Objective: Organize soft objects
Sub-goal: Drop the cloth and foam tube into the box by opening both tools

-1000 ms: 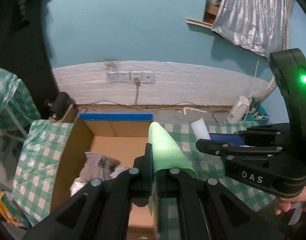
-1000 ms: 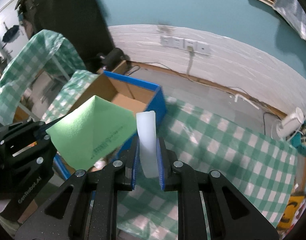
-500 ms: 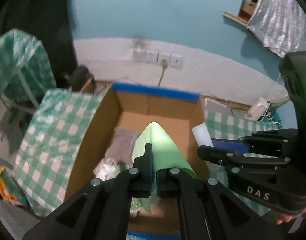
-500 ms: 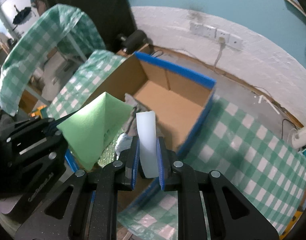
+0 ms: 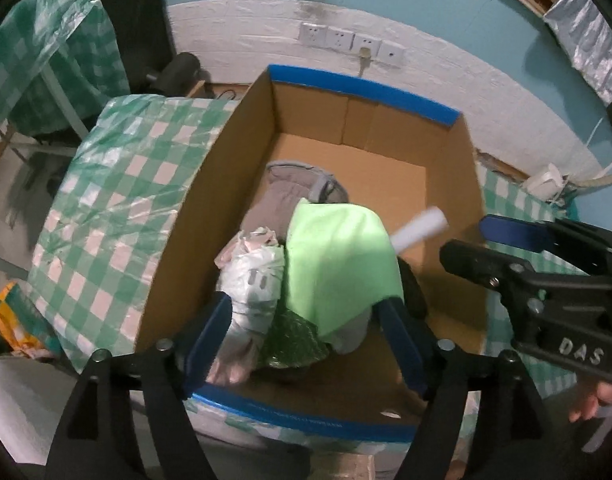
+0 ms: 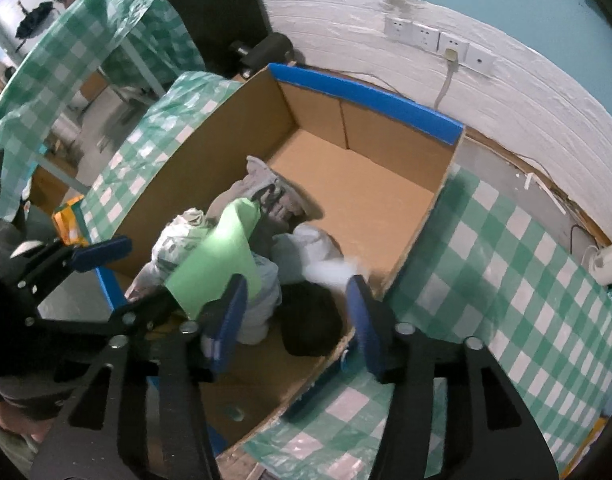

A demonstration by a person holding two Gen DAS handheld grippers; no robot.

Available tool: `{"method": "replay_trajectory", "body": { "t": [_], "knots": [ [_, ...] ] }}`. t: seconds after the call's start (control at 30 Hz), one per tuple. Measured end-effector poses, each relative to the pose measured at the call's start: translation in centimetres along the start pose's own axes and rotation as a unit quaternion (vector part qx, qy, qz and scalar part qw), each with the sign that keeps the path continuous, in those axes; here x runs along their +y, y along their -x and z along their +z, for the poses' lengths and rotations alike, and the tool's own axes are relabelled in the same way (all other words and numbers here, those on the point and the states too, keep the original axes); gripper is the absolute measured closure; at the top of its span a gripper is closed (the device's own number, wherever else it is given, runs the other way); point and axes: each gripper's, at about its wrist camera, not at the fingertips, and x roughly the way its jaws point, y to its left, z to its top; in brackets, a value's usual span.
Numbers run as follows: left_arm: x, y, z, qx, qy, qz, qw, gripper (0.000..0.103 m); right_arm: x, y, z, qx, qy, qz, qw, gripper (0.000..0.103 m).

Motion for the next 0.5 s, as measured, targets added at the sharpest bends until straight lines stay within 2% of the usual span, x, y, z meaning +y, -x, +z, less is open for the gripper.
{"method": "replay_trajectory", "body": {
  "t": [0.4,0.5],
  "knots": [
    [-2.1,3.0,-1.3,-0.048,-0.042,0.048,0.9968,0.021,-1.0,2.7,-1.2,-0.023,-0.01,-0.007,1.0,0.046],
    [-2.2,3.9,-1.7,-0.06,-0.043,0.06,0.9954,0.016,-1.1,3.9,-1.8,-0.033,-0.011,-0.013,0.999,0.042]
  ]
}}
